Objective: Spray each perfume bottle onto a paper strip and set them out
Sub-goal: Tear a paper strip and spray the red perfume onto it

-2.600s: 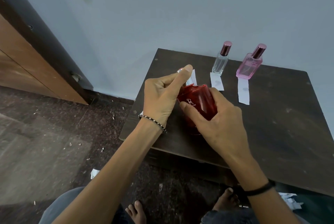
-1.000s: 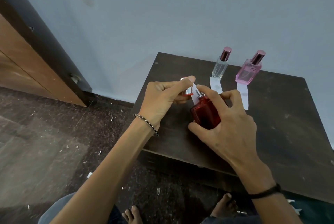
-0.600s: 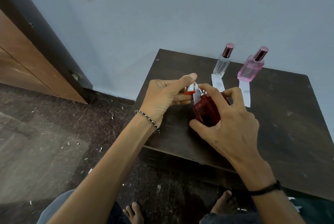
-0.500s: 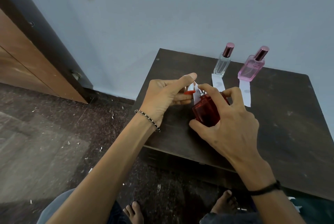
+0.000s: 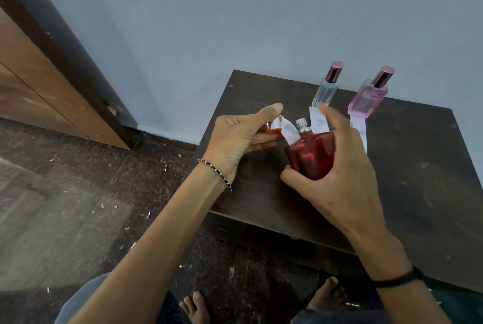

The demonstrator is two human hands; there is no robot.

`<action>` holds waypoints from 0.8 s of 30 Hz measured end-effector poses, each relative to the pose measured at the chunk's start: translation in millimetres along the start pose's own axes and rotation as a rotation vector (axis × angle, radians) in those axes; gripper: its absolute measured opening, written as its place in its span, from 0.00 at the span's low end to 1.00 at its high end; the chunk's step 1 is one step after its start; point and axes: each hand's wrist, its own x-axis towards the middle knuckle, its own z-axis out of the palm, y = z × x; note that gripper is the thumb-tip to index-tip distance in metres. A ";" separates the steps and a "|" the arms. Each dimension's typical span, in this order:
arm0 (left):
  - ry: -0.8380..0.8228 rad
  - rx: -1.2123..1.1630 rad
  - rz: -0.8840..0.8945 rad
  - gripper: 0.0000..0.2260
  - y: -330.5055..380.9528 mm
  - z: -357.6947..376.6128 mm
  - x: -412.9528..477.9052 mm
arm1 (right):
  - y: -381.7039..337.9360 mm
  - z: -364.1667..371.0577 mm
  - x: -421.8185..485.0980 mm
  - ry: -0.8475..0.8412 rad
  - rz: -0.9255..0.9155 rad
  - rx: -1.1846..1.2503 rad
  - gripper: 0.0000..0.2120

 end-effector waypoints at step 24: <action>0.155 -0.107 0.050 0.18 -2.7 -3.9 10.8 | -7.0 -12.2 6.4 -0.445 0.498 1.366 0.17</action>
